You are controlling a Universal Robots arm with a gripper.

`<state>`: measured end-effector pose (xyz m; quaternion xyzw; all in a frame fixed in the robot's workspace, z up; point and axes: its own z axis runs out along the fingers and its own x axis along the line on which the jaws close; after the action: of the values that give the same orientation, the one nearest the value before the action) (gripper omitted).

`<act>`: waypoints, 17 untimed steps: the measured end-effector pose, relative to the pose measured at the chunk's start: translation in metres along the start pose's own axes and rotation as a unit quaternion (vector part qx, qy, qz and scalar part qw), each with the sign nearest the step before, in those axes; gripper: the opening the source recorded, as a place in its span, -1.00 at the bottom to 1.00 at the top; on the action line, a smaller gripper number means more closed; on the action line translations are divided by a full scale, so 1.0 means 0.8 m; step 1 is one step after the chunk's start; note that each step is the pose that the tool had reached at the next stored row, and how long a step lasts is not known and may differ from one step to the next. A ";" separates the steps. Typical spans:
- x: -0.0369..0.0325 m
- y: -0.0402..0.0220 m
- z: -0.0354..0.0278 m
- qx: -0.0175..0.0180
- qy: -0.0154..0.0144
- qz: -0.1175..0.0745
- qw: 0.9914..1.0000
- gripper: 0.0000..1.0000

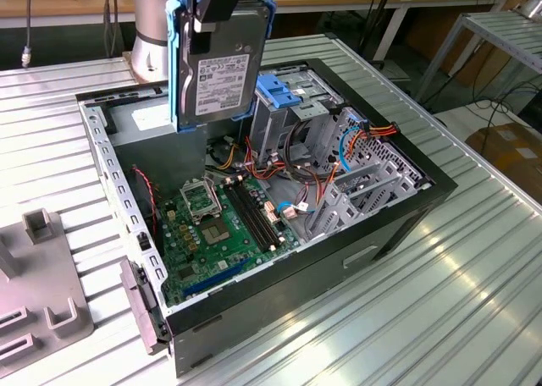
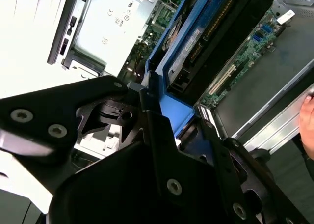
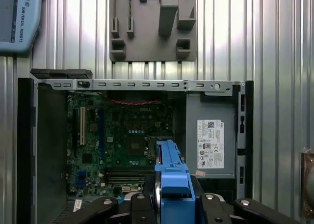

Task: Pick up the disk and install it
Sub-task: 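Insert the disk into the insertion slot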

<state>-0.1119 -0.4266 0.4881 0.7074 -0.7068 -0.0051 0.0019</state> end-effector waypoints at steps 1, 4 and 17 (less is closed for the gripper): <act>0.0039 0.0000 0.0001 0.000 0.000 0.000 1.000 -0.26; 0.0216 0.0000 0.0000 0.000 0.001 0.000 1.000 -0.26; 0.0567 -0.0587 0.0053 0.000 0.002 0.000 1.000 -0.26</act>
<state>-0.0650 -0.4718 0.4832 0.7074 -0.7068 -0.0039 0.0037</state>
